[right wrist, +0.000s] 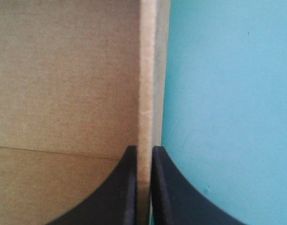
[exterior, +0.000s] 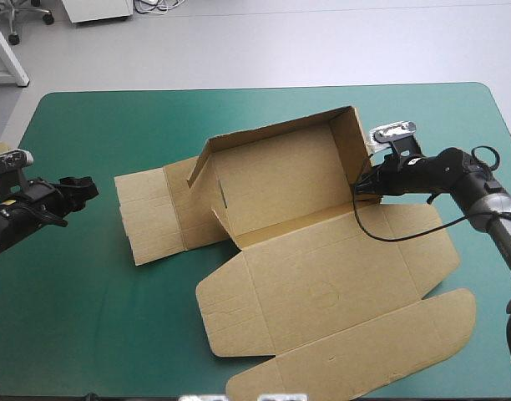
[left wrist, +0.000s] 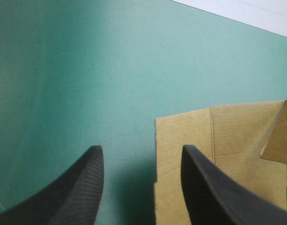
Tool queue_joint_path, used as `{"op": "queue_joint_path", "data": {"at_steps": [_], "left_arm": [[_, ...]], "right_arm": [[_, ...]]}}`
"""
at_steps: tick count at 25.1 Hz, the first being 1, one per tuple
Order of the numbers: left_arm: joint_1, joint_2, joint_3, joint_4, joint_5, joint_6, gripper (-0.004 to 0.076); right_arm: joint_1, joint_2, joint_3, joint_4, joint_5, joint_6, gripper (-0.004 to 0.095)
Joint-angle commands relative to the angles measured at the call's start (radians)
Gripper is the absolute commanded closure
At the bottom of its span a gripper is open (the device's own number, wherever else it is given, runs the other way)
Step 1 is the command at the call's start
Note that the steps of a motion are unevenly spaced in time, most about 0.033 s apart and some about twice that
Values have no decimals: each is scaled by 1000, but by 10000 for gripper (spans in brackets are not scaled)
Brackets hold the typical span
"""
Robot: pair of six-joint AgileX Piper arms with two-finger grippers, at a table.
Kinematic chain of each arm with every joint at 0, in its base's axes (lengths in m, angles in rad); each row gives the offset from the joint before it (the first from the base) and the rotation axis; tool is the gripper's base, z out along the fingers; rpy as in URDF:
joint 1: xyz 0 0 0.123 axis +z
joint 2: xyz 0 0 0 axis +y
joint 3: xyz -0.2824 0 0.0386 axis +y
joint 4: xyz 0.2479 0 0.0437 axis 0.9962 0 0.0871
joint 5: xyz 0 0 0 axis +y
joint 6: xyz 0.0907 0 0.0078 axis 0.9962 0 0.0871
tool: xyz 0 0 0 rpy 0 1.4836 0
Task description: Fold the box
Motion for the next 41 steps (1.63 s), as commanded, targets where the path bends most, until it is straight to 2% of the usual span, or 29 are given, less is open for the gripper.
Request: {"op": "queue_joint_path", "data": {"at_steps": [1, 4, 10, 16, 18, 29, 31, 35, 36, 37, 41], "left_arm": [[2, -19, -28, -48, -28, -1, 357], [-14, -19, -28, -46, -32, 4, 357], [-47, -19, -28, -31, -32, 13, 357], [-47, -19, -28, -35, -8, 13, 357], [-47, -19, -28, -35, -3, 13, 357], [-48, -19, -28, -49, 6, 13, 357], [-48, -19, -28, -49, 6, 15, 357], [-49, -19, -28, -49, 7, 15, 357], [-49, -19, -28, -49, 8, 17, 357], [-49, -19, -28, -49, 15, 17, 357], [-49, -19, -28, -49, 15, 17, 357]], "right_arm": [[-2, -33, -89, -71, 31, 155, 908], [-2, -33, -155, -166, 106, 268, 908], [-2, -1, -279, -275, 268, 374, 908], [0, 146, -423, -304, 512, 391, 908], [0, 186, -471, -301, 555, 391, 908], [0, 261, -580, -317, 559, 375, 890], [0, 261, -580, -324, 559, 358, 805], [0, 261, -580, -248, 527, 251, 216], [0, 261, -580, -228, 517, 248, 119], [0, 261, -580, -214, 489, 256, 57], [0, 266, -580, -204, 435, 265, 59]]}}
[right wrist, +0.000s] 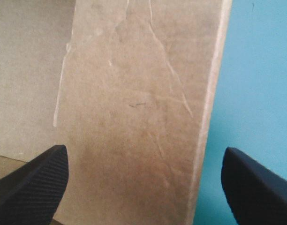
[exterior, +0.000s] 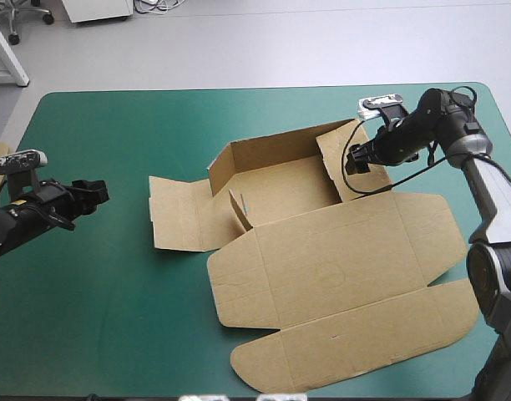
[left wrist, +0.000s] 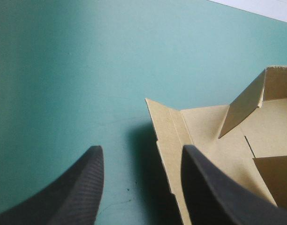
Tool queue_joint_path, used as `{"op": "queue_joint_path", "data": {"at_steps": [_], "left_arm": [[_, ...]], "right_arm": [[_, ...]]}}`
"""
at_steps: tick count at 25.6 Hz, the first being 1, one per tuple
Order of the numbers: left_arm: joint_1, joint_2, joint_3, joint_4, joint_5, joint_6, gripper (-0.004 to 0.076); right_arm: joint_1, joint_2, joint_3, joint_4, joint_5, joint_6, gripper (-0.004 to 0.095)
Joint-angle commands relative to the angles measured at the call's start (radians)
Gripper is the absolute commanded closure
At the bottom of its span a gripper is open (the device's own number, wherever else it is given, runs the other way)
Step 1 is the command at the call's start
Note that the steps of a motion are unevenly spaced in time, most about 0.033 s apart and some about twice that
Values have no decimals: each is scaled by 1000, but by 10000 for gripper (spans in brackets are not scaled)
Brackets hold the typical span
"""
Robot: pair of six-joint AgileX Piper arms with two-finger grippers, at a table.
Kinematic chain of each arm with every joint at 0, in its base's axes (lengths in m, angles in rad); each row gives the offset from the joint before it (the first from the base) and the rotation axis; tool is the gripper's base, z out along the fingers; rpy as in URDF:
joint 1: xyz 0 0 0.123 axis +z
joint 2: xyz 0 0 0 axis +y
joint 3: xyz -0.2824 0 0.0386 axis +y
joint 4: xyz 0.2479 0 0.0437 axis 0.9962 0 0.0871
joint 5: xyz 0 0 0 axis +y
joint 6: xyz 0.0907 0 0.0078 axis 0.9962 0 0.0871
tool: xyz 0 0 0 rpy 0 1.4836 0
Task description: Fold the box
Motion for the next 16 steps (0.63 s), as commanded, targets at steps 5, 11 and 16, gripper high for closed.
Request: {"op": "queue_joint_path", "data": {"at_steps": [5, 11, 16], "left_arm": [[-6, -19, -28, -48, -27, 0, 357], [-14, -19, -28, -48, -27, 0, 357], [-27, -19, -28, -48, -20, 0, 357]], "right_arm": [[0, -3, -32, 38, -71, -37, 59], [0, 66, -32, 28, -90, -8, 189], [0, 68, -32, 26, -121, -5, 636]]}}
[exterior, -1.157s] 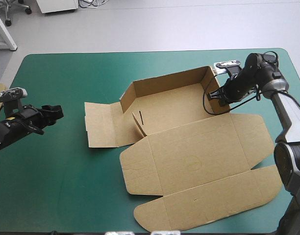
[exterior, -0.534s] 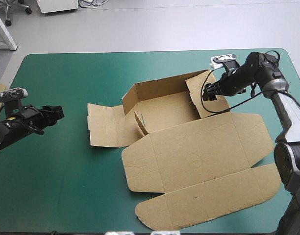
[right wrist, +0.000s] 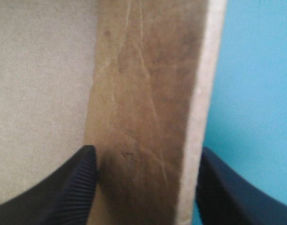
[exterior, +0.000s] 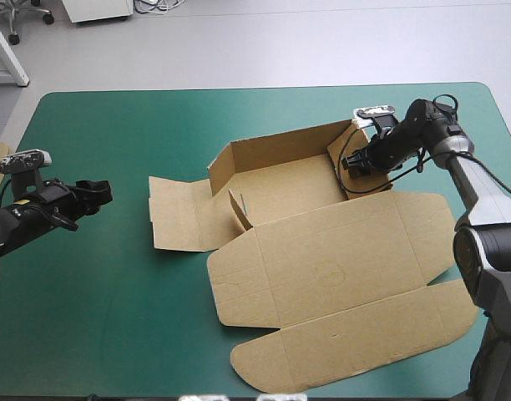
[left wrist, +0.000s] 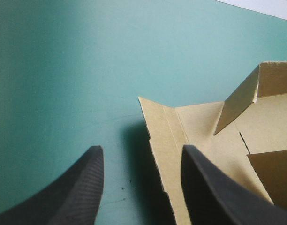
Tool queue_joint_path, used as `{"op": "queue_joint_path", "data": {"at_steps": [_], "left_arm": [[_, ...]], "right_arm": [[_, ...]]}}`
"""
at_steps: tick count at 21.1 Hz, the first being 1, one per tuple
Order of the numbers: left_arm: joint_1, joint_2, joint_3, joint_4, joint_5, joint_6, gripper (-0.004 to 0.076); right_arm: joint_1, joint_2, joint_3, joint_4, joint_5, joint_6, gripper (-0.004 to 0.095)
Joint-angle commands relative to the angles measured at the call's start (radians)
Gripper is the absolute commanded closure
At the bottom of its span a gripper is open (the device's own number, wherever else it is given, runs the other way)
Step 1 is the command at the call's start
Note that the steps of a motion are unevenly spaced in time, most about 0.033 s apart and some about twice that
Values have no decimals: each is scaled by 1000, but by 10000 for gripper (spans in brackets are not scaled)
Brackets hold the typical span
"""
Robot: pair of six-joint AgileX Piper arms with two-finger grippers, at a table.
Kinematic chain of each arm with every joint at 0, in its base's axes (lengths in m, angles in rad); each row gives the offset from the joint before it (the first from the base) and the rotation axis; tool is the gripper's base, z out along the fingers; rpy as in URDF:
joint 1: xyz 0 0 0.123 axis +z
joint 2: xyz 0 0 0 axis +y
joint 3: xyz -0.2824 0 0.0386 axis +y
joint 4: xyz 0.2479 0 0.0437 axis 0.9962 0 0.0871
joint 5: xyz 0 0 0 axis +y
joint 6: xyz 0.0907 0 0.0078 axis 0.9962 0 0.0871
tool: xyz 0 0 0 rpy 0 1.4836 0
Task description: Fold the box
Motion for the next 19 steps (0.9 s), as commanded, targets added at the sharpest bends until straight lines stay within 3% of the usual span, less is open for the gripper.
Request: {"op": "queue_joint_path", "data": {"at_steps": [1, 3, 11, 19], "left_arm": [[-9, -19, -28, -48, -24, 0, 357], [-9, -19, -28, -48, -20, 0, 357], [-17, -19, -28, -52, -18, 8, 357], [-17, -19, -28, -52, -17, 15, 357]], "right_arm": [[0, -54, -30, 16, -37, -19, 750], [0, -54, -30, 14, -33, -53, 934], [0, -54, -37, -65, -38, -43, 915], [0, -62, -255, -61, 97, 6, 926]]}}
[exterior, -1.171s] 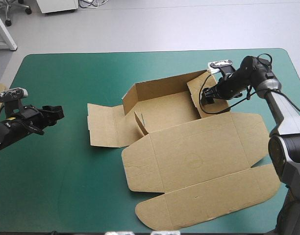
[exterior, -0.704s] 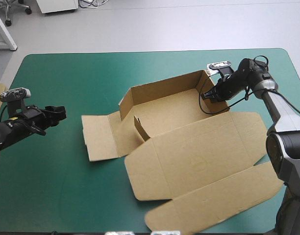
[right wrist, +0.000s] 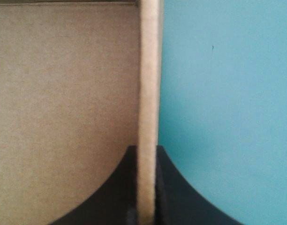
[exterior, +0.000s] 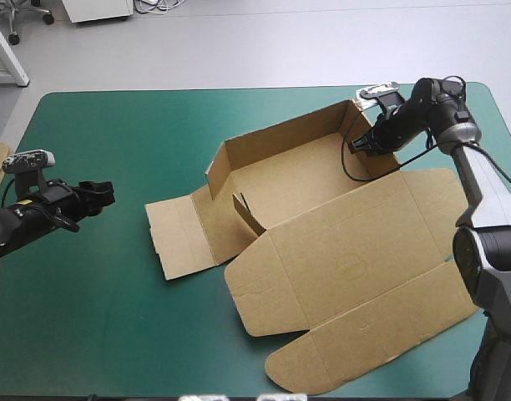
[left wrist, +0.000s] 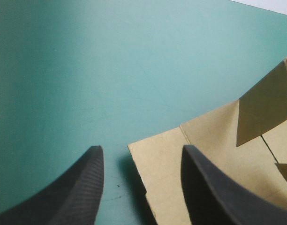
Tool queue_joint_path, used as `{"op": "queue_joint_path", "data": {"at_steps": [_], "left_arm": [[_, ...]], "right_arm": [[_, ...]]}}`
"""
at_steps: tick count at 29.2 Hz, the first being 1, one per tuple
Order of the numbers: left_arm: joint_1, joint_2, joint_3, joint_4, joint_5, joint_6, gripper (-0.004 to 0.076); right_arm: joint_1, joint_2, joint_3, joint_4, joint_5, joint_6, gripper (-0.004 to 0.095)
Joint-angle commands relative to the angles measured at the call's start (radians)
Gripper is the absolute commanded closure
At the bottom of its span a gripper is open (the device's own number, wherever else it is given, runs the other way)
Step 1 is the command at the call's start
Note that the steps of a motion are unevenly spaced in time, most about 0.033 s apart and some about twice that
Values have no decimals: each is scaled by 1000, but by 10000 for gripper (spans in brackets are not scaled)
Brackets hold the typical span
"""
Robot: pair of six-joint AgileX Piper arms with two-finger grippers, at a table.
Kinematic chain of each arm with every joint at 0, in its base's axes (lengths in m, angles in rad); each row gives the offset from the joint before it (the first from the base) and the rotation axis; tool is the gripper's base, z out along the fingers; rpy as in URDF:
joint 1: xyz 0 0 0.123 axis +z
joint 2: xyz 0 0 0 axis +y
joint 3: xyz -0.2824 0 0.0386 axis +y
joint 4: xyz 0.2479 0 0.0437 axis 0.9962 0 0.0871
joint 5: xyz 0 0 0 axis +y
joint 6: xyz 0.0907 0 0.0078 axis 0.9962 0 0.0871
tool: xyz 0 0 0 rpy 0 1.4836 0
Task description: Fold the box
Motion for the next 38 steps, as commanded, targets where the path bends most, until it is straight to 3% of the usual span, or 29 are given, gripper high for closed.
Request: {"op": "queue_joint_path", "data": {"at_steps": [1, 7, 17, 21, 28, 38], "left_arm": [[-5, -19, -28, -51, -27, 4, 357], [-5, -19, -28, -53, -32, 4, 357], [-5, -15, -28, 10, -62, -2, 357], [-5, 36, -28, -111, -69, 47, 357], [-5, 189, -28, -389, 24, 258, 357], [-30, 283, -28, -740, 332, 435, 357]], "right_arm": [[-2, -74, -108, 28, 9, 23, 926], [-26, -121, -170, 58, 15, 28, 927], [-155, -201, -280, 264, 38, 5, 927], [-169, -221, -293, 317, 64, -11, 927], [-169, -245, -293, 352, 66, -15, 927], [-169, -254, -293, 400, 70, -11, 927]]}}
